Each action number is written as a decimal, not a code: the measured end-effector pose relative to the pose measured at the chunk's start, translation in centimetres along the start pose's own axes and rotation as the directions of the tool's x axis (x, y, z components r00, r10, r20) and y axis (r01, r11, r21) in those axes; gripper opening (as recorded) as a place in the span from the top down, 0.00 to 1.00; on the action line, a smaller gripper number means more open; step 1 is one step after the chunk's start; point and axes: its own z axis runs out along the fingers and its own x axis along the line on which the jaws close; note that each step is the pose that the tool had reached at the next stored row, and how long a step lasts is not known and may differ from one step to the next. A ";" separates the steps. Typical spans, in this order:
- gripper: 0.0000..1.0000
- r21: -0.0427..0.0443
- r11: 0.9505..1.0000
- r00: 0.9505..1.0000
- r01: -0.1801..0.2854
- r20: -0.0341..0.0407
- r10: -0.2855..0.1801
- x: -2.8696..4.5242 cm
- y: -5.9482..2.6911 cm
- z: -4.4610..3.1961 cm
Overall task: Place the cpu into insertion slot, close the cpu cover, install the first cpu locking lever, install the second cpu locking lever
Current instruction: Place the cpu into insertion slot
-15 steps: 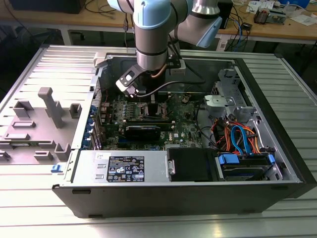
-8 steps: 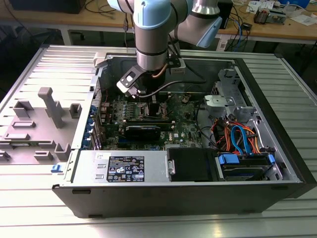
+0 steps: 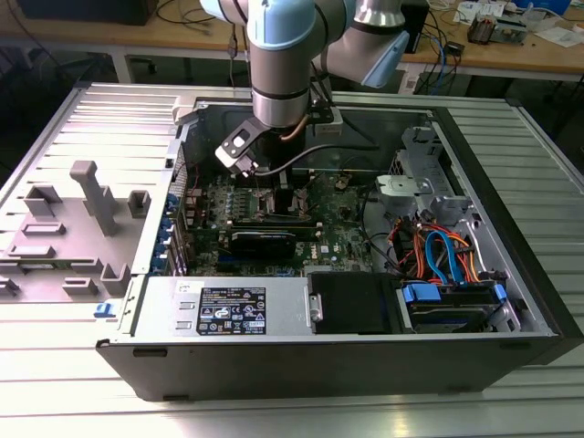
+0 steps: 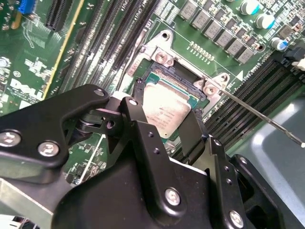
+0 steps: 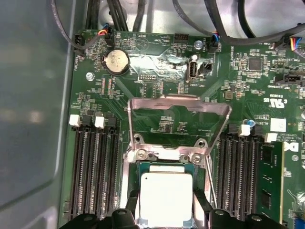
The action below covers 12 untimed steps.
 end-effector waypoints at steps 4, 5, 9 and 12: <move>0.46 0.000 1.000 1.000 -0.003 -0.002 0.003 0.03 0.00 0.01; 0.46 0.000 1.000 1.000 -0.006 -0.002 0.006 0.02 0.00 0.00; 0.46 0.006 1.000 1.000 -0.014 -0.006 0.014 0.03 0.01 0.00; 0.46 0.010 1.000 1.000 -0.015 -0.010 0.015 0.03 0.00 0.00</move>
